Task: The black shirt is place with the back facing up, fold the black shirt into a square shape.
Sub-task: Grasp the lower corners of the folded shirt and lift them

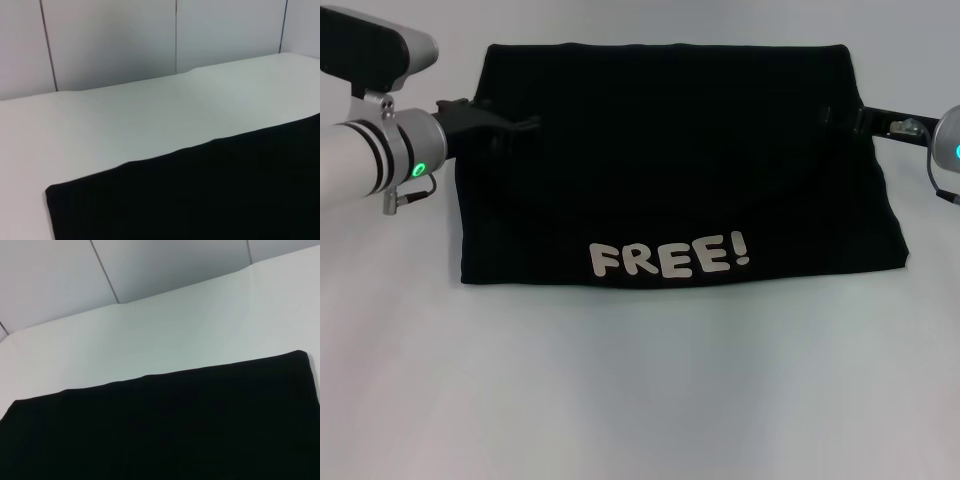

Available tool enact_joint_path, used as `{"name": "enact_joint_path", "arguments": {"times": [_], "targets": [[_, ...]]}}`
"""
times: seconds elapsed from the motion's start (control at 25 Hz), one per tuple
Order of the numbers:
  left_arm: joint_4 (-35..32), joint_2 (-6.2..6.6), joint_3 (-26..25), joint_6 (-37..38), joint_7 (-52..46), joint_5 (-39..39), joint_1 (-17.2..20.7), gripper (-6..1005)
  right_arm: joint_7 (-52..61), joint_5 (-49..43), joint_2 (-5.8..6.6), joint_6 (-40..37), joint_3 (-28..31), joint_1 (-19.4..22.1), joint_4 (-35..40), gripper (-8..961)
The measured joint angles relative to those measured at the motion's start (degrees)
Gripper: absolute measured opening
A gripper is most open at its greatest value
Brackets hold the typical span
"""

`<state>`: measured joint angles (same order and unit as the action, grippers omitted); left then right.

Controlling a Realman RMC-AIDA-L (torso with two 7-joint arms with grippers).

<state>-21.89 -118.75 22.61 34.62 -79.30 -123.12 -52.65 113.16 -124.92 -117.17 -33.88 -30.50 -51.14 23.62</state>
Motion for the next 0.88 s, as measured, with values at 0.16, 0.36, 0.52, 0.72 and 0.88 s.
{"name": "enact_joint_path", "arguments": {"times": [0.16, 0.36, 0.52, 0.72, 0.88], "targets": [[-1.0, -0.13, 0.1, 0.2, -0.4, 0.0, -0.1, 643, -0.1, 1.6, 0.26, 0.1, 0.0, 0.4, 0.0, 707], [-7.8, -1.37, 4.4, 5.4, -7.6, -0.7, 1.9, 871, -0.5, 4.8, 0.51, -3.6, -0.4, 2.6, 2.8, 762], [-15.9, -2.23, 10.7, 14.8, -15.6, -0.5, 5.7, 926, -2.7, 9.0, 0.26, -10.4, -0.4, 5.7, 6.1, 763], [-24.7, -3.59, 12.3, 24.5, -21.6, 0.0, 11.7, 954, -7.3, 13.7, 0.82, -21.0, -0.4, 9.4, 6.9, 761], [-27.2, -4.73, 12.1, 26.7, -21.6, 0.4, 14.6, 953, -10.2, 13.9, 0.72, -27.0, -0.1, 11.5, 7.0, 762]]}}
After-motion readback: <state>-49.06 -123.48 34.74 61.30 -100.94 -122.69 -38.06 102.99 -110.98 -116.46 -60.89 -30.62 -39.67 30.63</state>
